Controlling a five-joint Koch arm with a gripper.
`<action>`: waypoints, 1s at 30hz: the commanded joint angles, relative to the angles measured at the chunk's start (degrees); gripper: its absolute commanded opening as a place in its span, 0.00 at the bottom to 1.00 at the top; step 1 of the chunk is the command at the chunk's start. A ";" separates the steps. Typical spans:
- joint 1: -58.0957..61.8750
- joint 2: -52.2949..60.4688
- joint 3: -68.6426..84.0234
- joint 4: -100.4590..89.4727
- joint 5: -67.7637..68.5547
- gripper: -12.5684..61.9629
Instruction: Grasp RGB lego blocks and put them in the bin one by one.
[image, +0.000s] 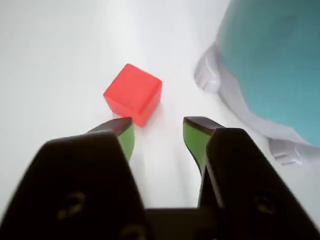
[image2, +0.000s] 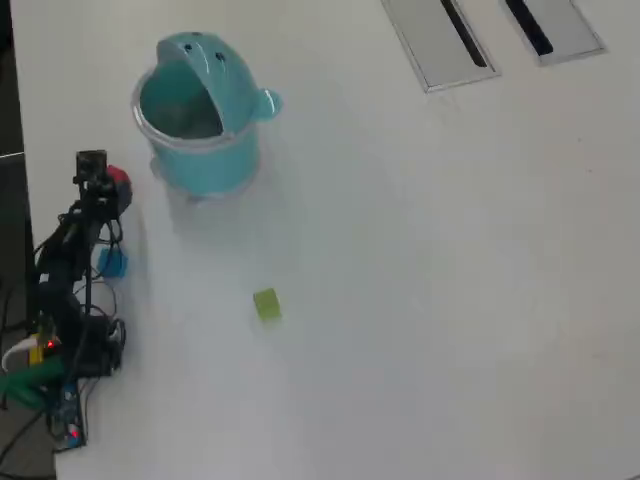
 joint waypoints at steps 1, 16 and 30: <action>0.18 2.11 -2.55 -2.64 -0.62 0.40; -5.27 -16.35 -23.29 -0.44 -0.26 0.46; -3.69 -20.39 -29.97 5.01 -0.26 0.46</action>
